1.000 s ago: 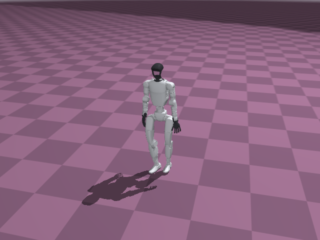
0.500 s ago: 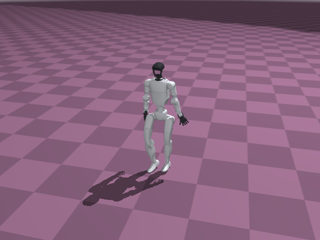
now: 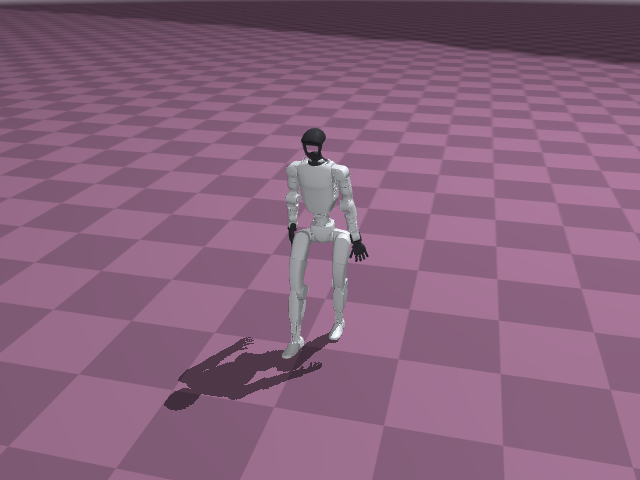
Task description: Upper body actions
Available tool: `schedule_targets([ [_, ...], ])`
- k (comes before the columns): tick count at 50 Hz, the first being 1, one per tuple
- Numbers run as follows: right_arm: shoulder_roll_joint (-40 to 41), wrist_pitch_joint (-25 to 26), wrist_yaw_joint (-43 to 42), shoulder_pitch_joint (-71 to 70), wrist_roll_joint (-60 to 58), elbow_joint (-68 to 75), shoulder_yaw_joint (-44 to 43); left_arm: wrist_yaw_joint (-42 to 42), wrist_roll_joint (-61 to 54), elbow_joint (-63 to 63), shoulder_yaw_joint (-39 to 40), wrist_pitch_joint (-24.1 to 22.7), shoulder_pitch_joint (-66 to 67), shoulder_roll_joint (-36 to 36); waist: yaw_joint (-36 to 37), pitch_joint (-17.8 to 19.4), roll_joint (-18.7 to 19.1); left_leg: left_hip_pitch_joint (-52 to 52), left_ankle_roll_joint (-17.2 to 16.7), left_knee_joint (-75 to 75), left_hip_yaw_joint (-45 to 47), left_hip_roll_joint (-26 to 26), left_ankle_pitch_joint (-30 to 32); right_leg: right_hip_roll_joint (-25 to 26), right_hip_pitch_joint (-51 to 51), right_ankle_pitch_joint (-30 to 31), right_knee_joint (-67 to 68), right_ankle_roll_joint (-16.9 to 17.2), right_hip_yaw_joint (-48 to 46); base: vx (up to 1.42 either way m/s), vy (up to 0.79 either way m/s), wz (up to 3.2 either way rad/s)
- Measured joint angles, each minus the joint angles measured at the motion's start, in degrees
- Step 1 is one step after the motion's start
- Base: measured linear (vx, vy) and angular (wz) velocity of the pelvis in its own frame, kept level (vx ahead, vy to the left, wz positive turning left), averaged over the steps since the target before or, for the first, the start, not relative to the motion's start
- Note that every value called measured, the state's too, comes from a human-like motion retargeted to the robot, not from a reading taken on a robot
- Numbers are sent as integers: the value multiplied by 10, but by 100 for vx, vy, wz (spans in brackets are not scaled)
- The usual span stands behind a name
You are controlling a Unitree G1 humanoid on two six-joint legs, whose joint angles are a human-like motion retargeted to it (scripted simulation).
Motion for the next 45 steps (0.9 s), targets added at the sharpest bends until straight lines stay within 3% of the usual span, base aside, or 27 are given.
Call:
schedule_targets([
  [5, -6, 3, -4, 1, -8, 0, -2, 1, 9, 4, -5, 0, -4, 6, 8, -3, 8, 4, -14, -3, 12, 10, -9, -10, 4, -7, -7, 2, -37, 24, -9, -12],
  [10, -8, 0, -1, -1, 2, 14, -6, -4, 22, 17, 1, 4, 2, 12, 29, -8, 19, 8, -35, 6, 33, 30, -22, 21, 17, 2, -24, -63, -30, 36, -17, -29],
  [16, -8, -1, -20, -11, 2, 37, -2, -15, 20, 41, 13, 19, 19, 13, 29, -17, 24, 6, -77, 50, 37, 53, -16, 45, 47, -31, -35, -80, -35, 38, -19, -1],
  [20, 0, 9, -69, -22, 2, 38, 5, -18, 28, 39, 18, 35, 29, 11, 22, -30, 18, -9, -118, 105, 36, 65, 35, 49, 64, -49, -38, -97, -41, 42, -24, 13],
  [27, 14, 23, -108, -53, 3, 36, 16, 35, 30, 21, 22, 41, 37, 4, 17, -53, -29, -116, -154, 342, 3, 13, 182, 22, 107, -91, -42, -118, -45, 36, -23, 26],
  [28, 15, 23, -100, -58, 1, 35, 17, 41, 25, 22, 23, 41, 36, 2, 15, -56, -33, -134, -151, 374, 2, 9, 191, 19, 112, -96, -42, -118, -49, 30, -16, 41],
  [33, 19, 8, -87, -81, 7, 7, 27, 48, 16, 24, 38, 37, 39, -5, 28, -62, -44, -189, -126, 401, 34, -3, 128, 20, 128, -112, -36, -119, -47, 26, -10, -2],
  [37, 24, -24, -106, -81, 15, -49, 41, 45, 17, 28, 43, 35, 48, 1, 45, -57, -40, -206, -122, 311, 16, -22, 110, 41, 145, -126, -34, -123, -42, 34, -12, -26],
  [45, 29, -52, -116, -82, 30, -118, 64, 21, 25, 32, 63, 39, 81, 6, 80, -32, -12, -221, -59, 53, 60, 13, 129, 109, 201, -159, -41, -130, -39, 31, -7, -24],
])
